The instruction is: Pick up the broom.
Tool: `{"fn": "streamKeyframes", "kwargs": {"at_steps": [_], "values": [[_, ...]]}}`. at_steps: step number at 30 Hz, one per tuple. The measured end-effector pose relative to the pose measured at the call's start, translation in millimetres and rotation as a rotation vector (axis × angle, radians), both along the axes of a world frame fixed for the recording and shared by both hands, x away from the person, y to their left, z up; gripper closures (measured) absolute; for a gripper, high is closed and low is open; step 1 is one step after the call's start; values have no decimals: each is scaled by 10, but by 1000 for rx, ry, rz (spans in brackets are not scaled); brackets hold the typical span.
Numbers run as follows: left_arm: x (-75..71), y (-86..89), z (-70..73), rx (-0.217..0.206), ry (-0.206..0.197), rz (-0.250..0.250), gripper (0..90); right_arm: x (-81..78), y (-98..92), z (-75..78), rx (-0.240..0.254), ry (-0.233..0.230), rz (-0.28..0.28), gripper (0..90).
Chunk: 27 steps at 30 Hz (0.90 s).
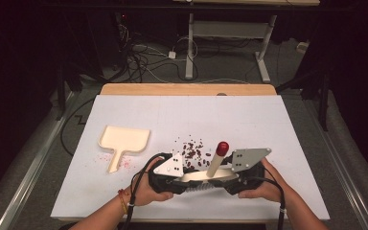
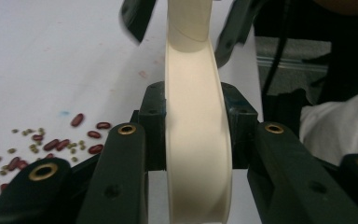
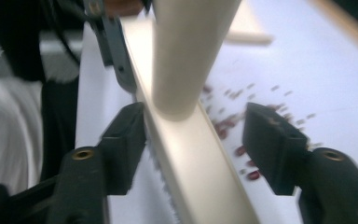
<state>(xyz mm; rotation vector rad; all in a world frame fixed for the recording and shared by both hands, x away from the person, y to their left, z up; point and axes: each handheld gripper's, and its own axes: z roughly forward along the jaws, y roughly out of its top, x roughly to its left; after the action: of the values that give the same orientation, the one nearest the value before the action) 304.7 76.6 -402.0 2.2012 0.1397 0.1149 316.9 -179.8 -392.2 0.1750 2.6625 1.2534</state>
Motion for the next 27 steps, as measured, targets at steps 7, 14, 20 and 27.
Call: {"fn": "streamKeyframes", "kwargs": {"at_steps": [7,14,20,27], "values": [[-13,23,-20,0,12,-42,644,-17,83,-121,-14,35,123,618],[-8,168,80,8,-104,65,464,-44,24,-28,27,-3,52,672],[-10,562,74,15,-199,287,272,49,-107,2,49,-14,-93,672],[-15,1163,-227,52,-185,547,196,168,-282,88,93,-34,-232,671]]}}
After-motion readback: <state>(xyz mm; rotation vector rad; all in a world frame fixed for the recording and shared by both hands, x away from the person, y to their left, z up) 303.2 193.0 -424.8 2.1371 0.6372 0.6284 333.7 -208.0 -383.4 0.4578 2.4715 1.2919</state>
